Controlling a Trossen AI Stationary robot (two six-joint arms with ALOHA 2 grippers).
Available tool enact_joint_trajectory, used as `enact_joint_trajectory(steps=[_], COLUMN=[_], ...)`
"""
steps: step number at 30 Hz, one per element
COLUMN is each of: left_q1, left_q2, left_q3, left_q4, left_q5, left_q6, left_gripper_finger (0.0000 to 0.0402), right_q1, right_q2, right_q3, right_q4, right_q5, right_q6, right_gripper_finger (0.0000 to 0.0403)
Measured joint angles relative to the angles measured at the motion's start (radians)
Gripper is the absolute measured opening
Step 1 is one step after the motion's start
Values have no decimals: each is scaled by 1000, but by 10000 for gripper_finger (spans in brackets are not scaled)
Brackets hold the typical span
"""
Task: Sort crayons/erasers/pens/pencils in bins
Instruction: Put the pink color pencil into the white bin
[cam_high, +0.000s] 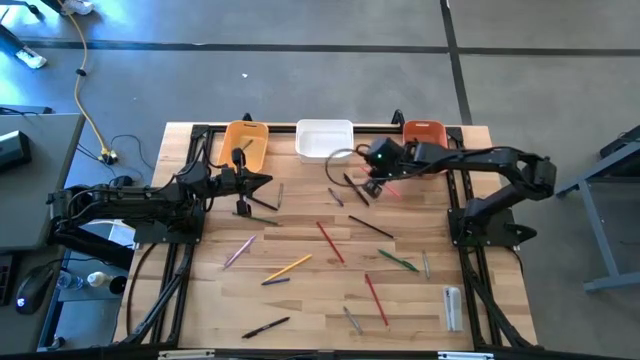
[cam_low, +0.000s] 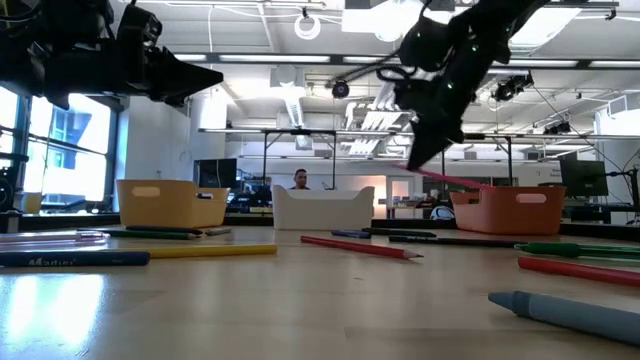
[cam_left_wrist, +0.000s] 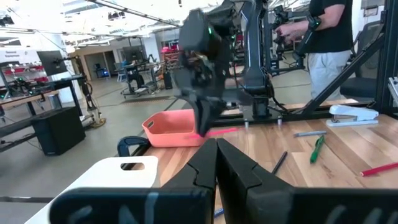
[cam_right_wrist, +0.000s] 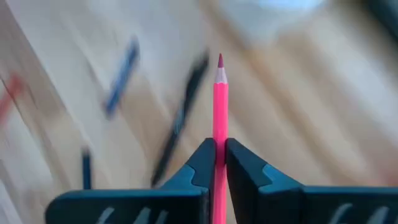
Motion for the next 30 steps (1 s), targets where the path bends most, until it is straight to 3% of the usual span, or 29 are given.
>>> enact_joint_trajectory(steps=[9,23,30], left_q1=[0,0,0], left_q2=[0,0,0], left_q3=[0,0,0], left_q4=[0,0,0], left_q5=[-4,-17,-18], left_q6=[0,0,0], left_gripper_finger=[0,0,0], right_q1=[-29,-106,-133], right_q2=[92,563,742], right_q3=[128,709,848], right_q4=[217,187,140], right_q5=[89,87,16], right_q6=[-55,-240,-261], right_gripper_finger=[16,16,16])
